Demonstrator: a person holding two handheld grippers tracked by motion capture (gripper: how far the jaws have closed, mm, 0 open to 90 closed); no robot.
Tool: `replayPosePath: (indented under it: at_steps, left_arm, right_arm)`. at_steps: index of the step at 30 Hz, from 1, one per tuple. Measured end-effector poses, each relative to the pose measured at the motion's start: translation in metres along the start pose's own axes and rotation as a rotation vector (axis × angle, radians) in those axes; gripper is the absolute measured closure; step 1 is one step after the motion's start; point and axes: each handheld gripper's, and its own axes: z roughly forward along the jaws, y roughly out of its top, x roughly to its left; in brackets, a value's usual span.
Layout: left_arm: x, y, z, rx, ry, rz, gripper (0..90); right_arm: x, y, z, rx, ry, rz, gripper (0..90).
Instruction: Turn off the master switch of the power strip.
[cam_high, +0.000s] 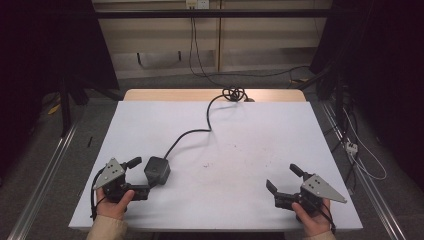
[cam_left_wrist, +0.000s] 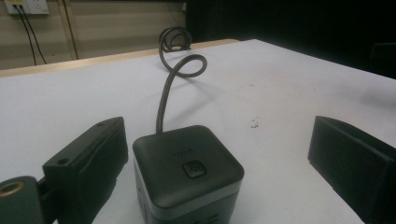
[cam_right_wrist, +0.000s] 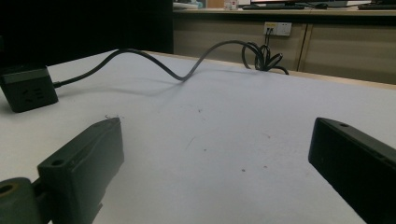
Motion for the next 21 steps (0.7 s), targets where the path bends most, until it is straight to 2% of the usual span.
replayPosePath:
  at_steps: [16, 21]
  left_arm:
    - [0.0006, 0.0012, -0.0008, -0.009, 0.011, -0.006, 3.6]
    - [0.0000, 0.0025, 0.0000, -0.007, 0.001, 0.000, 3.9]
  right_arm:
    - [0.0005, 0.0010, 0.0004, -0.002, 0.002, -0.001, 2.9]
    - [-0.0001, 0.0012, -0.0008, -0.005, -0.001, -0.003, 2.9]
